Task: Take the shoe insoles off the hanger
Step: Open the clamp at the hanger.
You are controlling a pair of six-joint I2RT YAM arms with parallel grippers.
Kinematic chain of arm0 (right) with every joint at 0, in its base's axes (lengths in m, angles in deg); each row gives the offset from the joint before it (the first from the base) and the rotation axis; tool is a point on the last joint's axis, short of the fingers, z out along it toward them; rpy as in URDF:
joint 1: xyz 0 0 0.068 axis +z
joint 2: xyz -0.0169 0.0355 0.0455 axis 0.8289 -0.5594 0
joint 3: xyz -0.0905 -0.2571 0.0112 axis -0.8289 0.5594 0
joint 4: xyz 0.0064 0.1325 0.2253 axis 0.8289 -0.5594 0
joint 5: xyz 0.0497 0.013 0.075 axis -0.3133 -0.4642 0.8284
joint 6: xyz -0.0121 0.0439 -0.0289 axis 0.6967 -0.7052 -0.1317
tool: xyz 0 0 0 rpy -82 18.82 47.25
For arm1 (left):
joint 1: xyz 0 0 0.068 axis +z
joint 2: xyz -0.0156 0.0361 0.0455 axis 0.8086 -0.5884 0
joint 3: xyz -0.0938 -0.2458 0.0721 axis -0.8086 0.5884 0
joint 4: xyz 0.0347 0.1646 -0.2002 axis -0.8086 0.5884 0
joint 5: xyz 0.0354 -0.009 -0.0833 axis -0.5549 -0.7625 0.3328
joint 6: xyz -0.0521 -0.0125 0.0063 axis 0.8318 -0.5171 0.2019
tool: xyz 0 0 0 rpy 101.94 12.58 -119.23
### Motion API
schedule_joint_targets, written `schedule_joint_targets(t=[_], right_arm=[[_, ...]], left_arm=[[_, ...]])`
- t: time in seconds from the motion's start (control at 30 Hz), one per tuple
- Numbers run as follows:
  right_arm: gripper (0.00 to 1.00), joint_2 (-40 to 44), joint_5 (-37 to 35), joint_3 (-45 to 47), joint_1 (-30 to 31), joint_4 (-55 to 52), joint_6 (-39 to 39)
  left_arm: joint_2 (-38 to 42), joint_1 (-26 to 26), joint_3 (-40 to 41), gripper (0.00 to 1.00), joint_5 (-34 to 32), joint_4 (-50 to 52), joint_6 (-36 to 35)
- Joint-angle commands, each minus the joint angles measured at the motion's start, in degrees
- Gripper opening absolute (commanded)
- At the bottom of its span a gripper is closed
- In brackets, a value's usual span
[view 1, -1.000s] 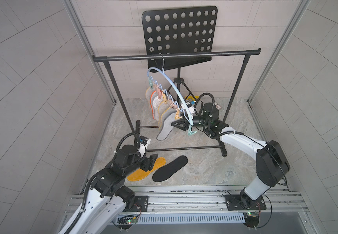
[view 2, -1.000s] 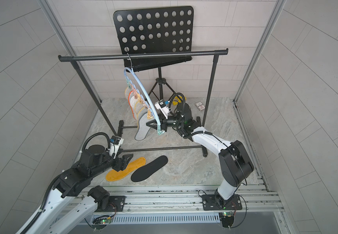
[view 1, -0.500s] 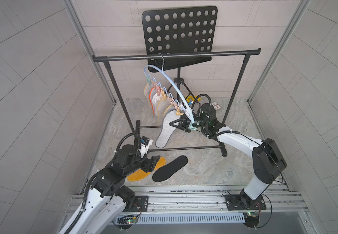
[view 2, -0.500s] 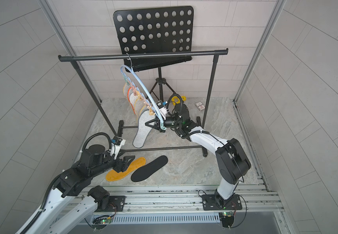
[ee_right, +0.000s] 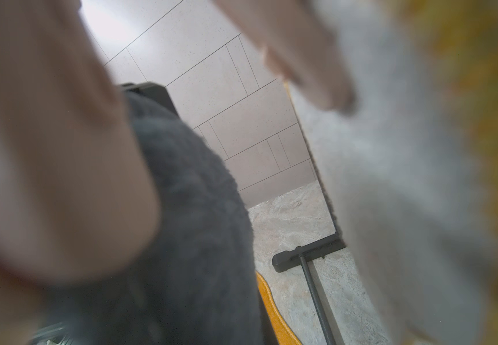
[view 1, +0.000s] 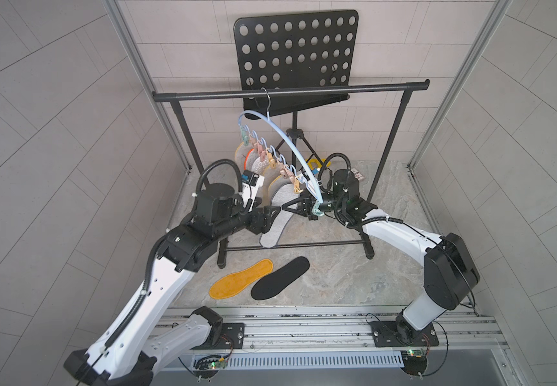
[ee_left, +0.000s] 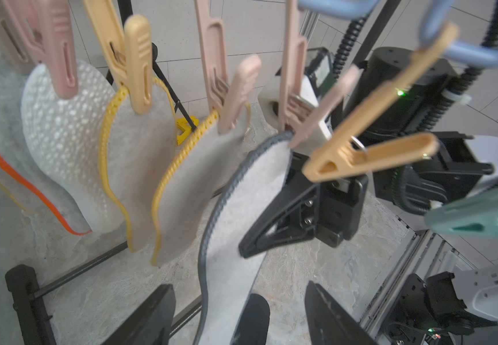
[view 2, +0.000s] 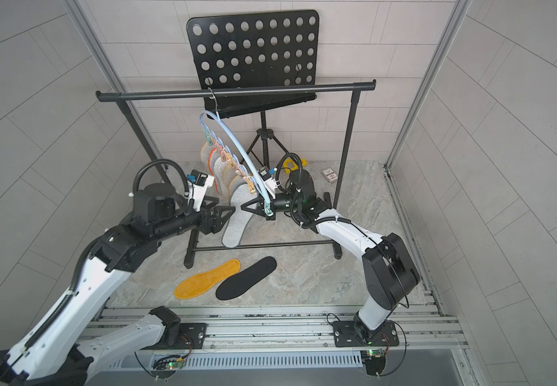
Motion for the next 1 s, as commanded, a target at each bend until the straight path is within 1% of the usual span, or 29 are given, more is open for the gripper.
schedule_joint_targets(t=[0.0,0.13,0.27,0.4,0.53,0.7,0.87,0.97], right_arm=[[0.09,2.3,1.1,-0.4,-0.1,0.1,0.8],[0.09,2.6,1.2,-0.1,-0.1,-0.5,0.9],[0.09,3.0,1.3,0.0,-0.1,-0.8,1.0],[0.09,3.1,1.5,0.0,-0.1,-1.6,1.4],[0.09,3.4,1.6,0.3,0.0,-1.8,1.4],[0.10,3.8,1.7,0.6,0.0,-2.1,1.2],[0.10,4.1,1.8,0.7,0.3,-3.2,1.4],[0.09,4.2,2.2,0.7,0.5,-3.7,1.4]], left_arm=[[-4.2,0.9,-3.4,0.74,1.2,-2.7,-3.1],[-7.3,1.3,-5.4,0.71,4.0,-4.8,-4.3],[-9.4,1.3,-6.1,0.71,9.7,-6.8,-5.5],[-10.2,1.4,-6.6,0.71,14.5,-9.1,-5.3],[-11.7,1.3,-8.0,0.71,17.2,-10.9,-4.2],[-13.5,1.4,-9.8,0.71,17.5,-11.8,-3.7],[-14.1,1.3,-9.9,0.71,19.6,-14.6,-1.7],[-14.3,1.4,-10.3,0.70,18.7,-14.9,-0.8]])
